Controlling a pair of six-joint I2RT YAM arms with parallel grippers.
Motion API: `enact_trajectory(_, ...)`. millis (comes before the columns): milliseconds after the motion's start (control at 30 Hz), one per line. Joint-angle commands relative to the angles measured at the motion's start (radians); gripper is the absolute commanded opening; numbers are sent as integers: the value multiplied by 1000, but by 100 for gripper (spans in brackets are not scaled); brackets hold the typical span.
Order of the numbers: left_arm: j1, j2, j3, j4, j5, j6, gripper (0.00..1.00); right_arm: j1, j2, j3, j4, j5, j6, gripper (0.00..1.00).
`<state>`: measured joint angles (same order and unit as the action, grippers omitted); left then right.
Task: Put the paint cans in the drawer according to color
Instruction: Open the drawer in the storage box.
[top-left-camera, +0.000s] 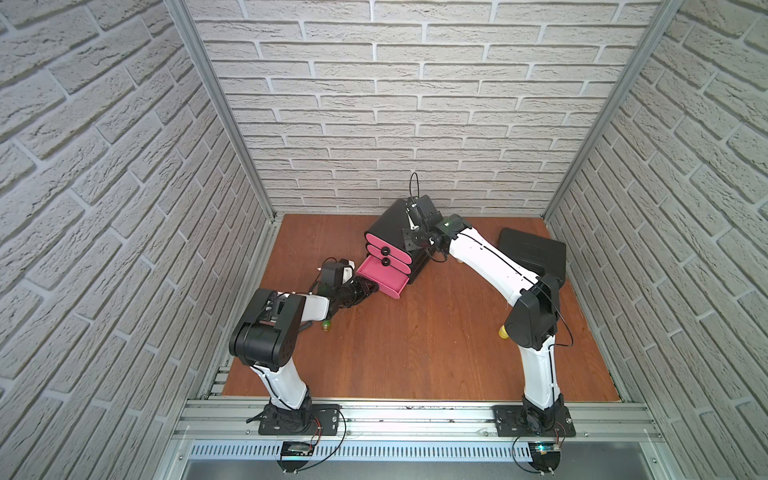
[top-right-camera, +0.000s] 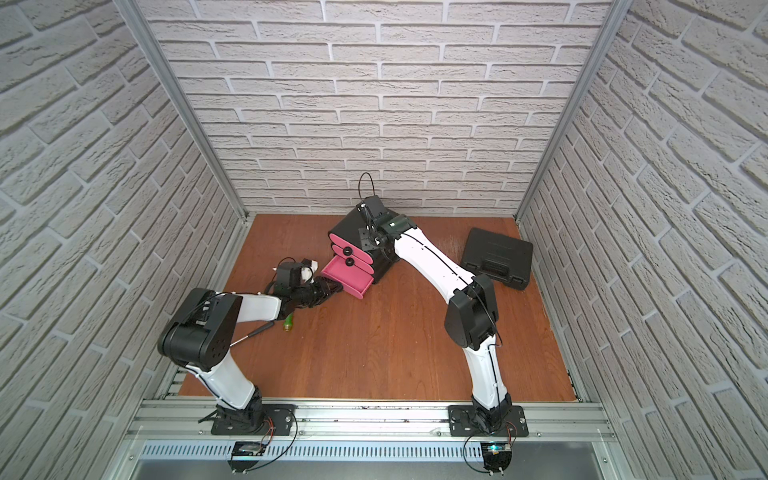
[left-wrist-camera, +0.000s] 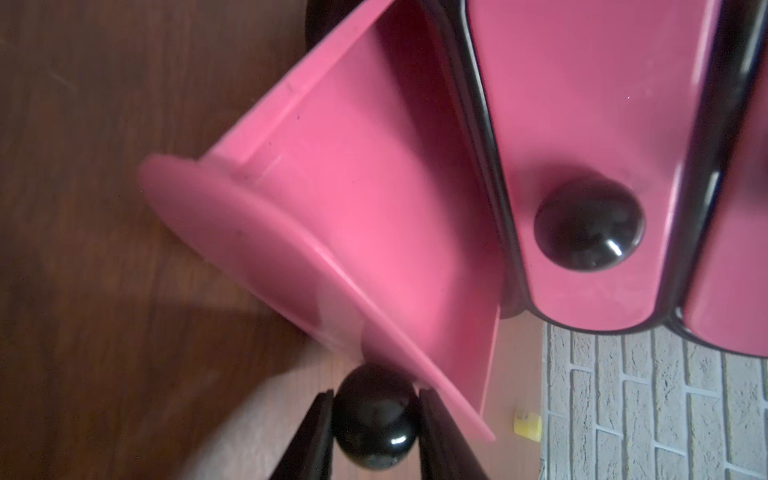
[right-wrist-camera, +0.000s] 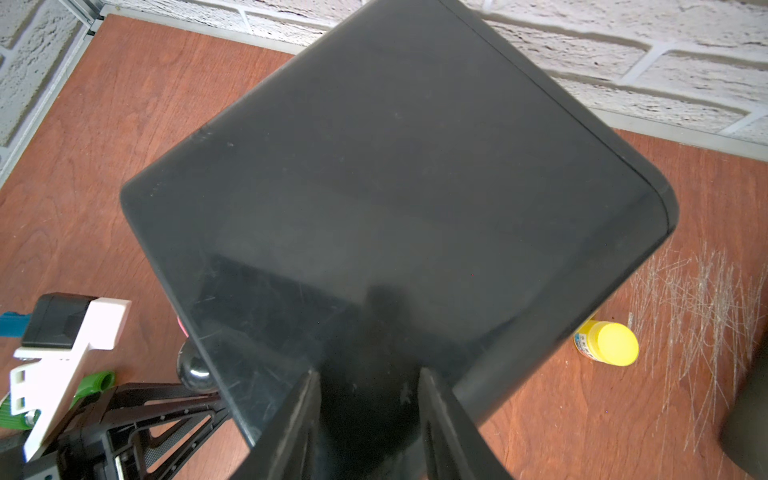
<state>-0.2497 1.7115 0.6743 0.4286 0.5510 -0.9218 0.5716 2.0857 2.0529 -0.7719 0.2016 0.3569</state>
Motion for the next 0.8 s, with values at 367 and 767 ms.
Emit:
enact_trajectory(367,13,-139,-2,-150,38,101,54,-6,32,72,-122,-104,41,51)
enact_trajectory(767,30,-451,70,-610,-91,254,63,-10,-294,-145,-286,-85,188,67)
